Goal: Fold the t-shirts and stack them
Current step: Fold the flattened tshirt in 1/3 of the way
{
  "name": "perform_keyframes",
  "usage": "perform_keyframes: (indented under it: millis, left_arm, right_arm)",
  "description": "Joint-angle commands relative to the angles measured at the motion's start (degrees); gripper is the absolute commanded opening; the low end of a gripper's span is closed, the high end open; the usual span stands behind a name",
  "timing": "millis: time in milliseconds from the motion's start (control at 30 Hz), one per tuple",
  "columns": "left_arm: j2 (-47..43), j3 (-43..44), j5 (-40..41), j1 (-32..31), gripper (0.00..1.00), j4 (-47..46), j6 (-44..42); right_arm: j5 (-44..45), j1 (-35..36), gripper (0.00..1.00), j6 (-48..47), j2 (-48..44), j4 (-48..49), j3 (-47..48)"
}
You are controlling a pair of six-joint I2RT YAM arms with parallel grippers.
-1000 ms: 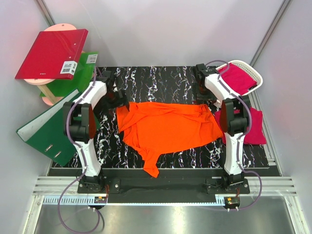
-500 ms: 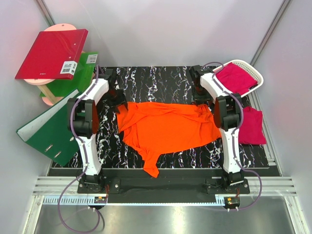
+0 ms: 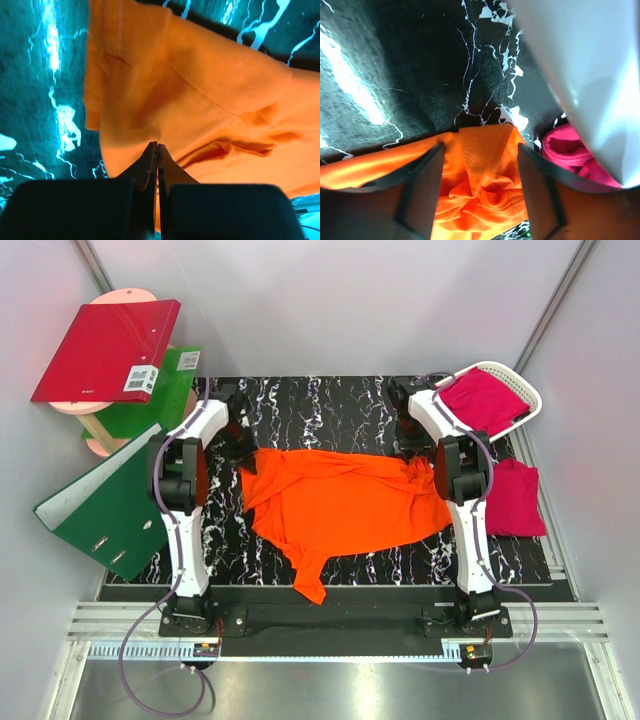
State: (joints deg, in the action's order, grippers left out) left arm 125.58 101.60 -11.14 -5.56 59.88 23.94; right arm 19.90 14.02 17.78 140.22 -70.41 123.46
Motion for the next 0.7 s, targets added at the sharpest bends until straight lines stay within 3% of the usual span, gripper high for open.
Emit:
perform_keyframes:
  millis: [0, 333, 667]
  left_arm:
    - [1.4, 3.5, 0.0, 0.3, 0.0, 2.3, -2.1]
    - [1.5, 4.0, 1.9, 0.3, 0.0, 2.6, -1.8]
    - [4.1, 10.4, 4.0, 1.2, 0.0, 3.1, -0.7]
  right_arm:
    - [2.8, -0.8, 0.61, -0.6, 1.9, -1.4, -1.6]
    - [7.5, -5.1, 0.72, 0.4, 3.7, -1.4, 2.1]
    - [-1.6, -5.1, 0.79, 0.9, -3.0, 1.9, 0.4]
